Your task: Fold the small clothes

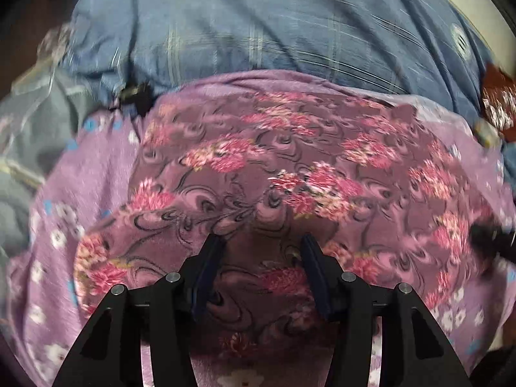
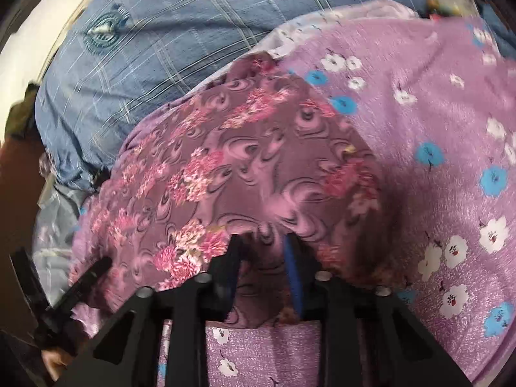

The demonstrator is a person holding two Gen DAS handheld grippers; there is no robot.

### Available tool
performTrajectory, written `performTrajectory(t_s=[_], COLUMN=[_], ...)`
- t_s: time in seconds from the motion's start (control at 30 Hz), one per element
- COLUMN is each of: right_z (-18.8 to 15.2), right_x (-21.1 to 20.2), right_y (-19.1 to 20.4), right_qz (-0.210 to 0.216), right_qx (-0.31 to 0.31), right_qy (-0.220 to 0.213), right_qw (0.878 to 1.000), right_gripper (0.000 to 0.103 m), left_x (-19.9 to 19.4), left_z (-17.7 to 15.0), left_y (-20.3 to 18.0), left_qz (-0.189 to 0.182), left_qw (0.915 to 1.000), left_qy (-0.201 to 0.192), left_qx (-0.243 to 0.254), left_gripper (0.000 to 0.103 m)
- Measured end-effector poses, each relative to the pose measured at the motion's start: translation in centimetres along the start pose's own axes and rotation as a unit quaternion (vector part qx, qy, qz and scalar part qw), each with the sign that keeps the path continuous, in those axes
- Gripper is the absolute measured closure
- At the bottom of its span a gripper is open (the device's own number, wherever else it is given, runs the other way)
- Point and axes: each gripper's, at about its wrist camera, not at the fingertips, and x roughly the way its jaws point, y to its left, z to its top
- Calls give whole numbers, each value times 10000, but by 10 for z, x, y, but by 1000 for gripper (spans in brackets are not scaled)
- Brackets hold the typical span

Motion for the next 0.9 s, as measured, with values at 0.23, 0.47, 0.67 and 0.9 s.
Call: performTrajectory(t_s=[0.23,0.47,0.67,0.9], right_z=[59,123,177,175], right_x=[17,90,153,123], right_y=[25,54,40,34], right_qz=[222,-96,-603,-283], right_qx=[-174,-278,67,231], right_qy=[-333,-124,121,-276], right_qw=[9990,9995,9981,9990], right_gripper=[74,73,74,70], left_x=[-15,17,30,33], left_z=[4,6,3,3], left_y=[3,-3,-20,-21], left_qz=[-553,-263,-217,-283], left_qw=[9974,9994,9988,9985], left_qy=[-350,26,19,116], left_qx=[-308,-208,435,465], left_gripper=[48,30,12,5])
